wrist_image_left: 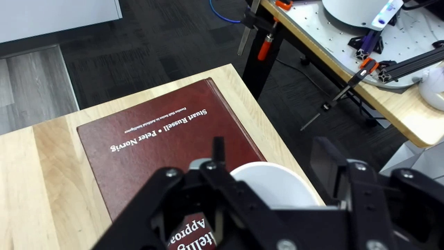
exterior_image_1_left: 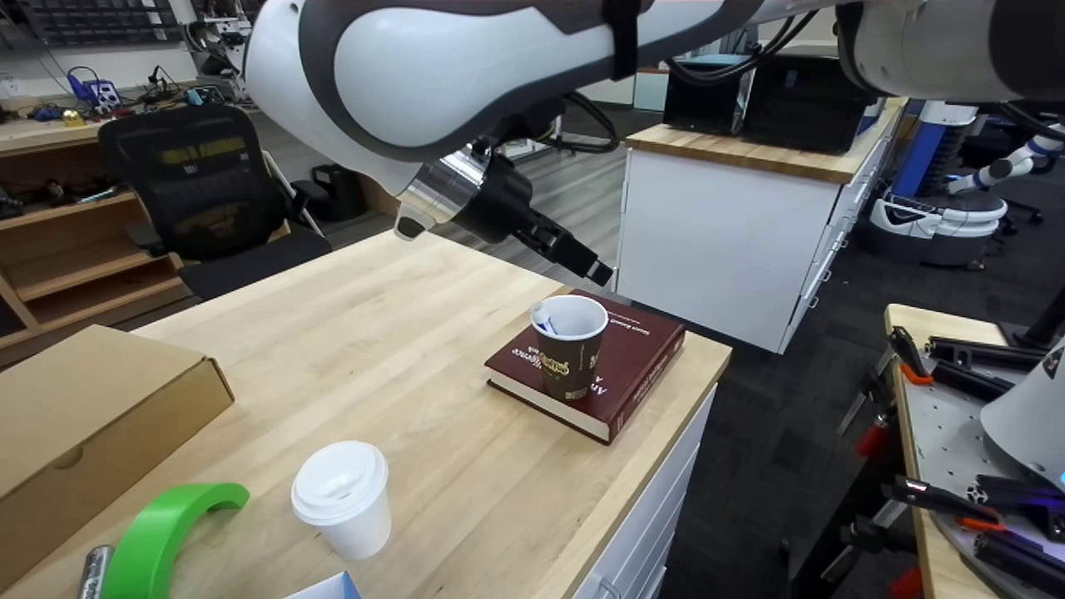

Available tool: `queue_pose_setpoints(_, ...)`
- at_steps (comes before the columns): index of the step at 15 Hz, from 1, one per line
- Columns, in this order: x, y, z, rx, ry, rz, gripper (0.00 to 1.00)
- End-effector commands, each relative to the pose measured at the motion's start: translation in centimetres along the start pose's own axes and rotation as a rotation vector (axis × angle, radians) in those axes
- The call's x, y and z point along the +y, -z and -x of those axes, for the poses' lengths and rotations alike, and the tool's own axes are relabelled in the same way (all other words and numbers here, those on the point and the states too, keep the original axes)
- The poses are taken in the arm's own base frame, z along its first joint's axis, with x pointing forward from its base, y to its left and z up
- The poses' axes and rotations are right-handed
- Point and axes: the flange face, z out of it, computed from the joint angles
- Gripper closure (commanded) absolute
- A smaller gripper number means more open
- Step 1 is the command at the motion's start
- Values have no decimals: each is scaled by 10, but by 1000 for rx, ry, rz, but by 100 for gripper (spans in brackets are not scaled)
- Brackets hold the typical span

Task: Put the marker in the cup

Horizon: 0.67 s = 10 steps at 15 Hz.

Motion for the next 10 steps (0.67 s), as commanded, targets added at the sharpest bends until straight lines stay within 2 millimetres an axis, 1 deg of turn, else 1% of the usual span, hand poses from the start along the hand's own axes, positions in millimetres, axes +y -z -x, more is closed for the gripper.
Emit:
queue_pose_setpoints(1, 16, 15, 25, 66, -30, -19, 4)
queue_pose_setpoints(3, 29, 22, 39, 136, -89, -67, 0)
queue_pose_setpoints(4, 17, 12, 19, 67, -39, -21, 8)
queue_pose_setpoints(5, 23, 14, 25, 89, -52, -37, 3)
queue_pose_setpoints(6, 29, 15, 30, 102, -60, -48, 0)
queue_pose_setpoints(8, 33, 15, 34, 112, -67, -58, 0)
queue_pose_setpoints(10, 32, 16, 33, 114, -65, -59, 0)
